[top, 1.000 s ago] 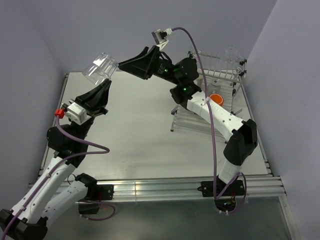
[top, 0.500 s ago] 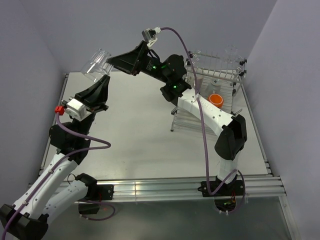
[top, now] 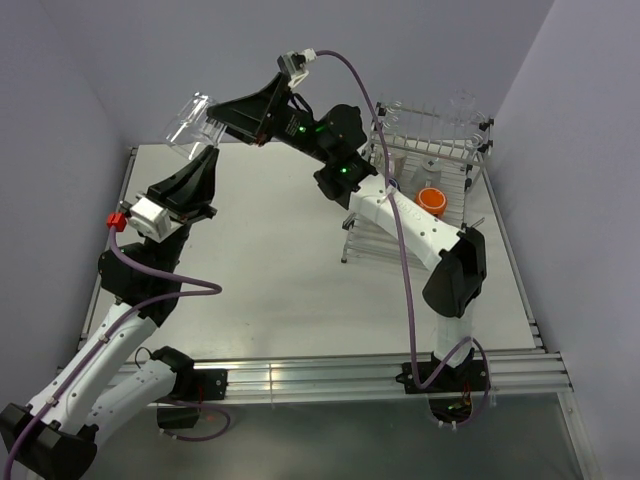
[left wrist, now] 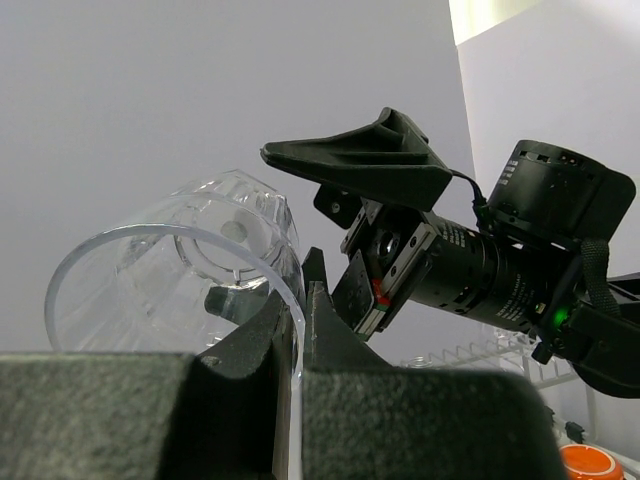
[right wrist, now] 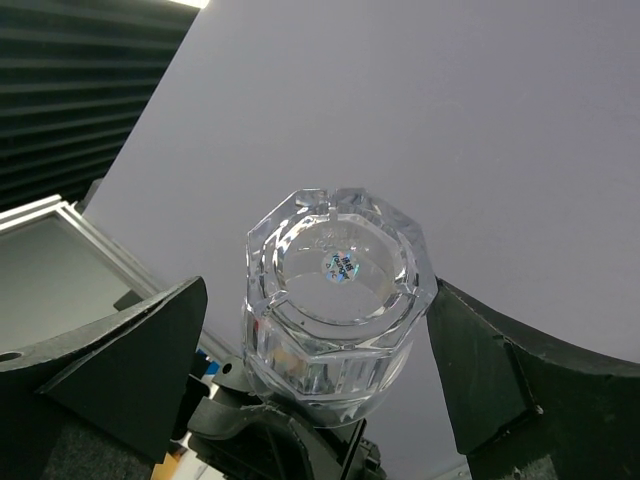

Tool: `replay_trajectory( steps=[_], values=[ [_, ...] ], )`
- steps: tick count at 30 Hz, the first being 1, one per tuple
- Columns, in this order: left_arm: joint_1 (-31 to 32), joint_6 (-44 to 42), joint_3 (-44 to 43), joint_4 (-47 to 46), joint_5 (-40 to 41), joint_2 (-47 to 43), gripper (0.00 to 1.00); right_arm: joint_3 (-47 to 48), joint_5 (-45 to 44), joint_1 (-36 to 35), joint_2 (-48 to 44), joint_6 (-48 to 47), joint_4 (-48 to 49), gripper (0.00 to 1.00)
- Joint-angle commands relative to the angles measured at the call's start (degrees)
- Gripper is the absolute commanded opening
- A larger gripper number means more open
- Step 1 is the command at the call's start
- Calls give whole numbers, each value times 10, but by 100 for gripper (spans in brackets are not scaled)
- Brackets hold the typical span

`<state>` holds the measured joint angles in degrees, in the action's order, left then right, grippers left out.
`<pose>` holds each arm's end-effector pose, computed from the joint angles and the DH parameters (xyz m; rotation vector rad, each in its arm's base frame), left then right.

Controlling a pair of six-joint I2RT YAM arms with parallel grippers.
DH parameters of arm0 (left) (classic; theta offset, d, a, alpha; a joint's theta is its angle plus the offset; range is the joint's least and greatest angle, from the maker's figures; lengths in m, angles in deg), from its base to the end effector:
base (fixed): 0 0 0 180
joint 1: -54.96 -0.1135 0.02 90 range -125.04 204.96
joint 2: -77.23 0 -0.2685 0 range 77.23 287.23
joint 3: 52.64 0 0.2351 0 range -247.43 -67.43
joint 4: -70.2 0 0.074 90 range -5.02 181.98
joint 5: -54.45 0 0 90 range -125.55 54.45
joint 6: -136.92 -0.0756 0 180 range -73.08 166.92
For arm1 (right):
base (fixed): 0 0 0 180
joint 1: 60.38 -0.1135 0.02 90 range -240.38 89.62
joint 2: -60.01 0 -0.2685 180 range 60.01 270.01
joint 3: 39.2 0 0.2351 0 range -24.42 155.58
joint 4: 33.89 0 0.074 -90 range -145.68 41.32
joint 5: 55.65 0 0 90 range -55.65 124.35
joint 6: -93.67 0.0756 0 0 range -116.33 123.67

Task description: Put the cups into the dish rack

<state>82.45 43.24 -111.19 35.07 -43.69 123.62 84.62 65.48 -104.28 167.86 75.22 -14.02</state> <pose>0.1419 -0.0859 0.4668 0.3333 0.6864 -0.4484 0.2905 0.3338 0.5150 -0.3287 1.2481 2.0428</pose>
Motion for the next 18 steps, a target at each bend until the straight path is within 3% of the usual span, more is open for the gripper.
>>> replay_trajectory(
  steps=[1,9,15,18],
  values=[
    [2,19,-21,-32,-9,-3,0,36,-15,-3,6,7,14,96],
    [1,59,-25,-12,-4,-7,0,43,-17,-4,10,1,14,87],
    [1,62,-22,-10,-12,-9,1,44,-18,-3,11,-3,14,69],
    [1,61,-19,-8,-20,-10,7,42,-18,-1,10,-4,14,62]
  ],
)
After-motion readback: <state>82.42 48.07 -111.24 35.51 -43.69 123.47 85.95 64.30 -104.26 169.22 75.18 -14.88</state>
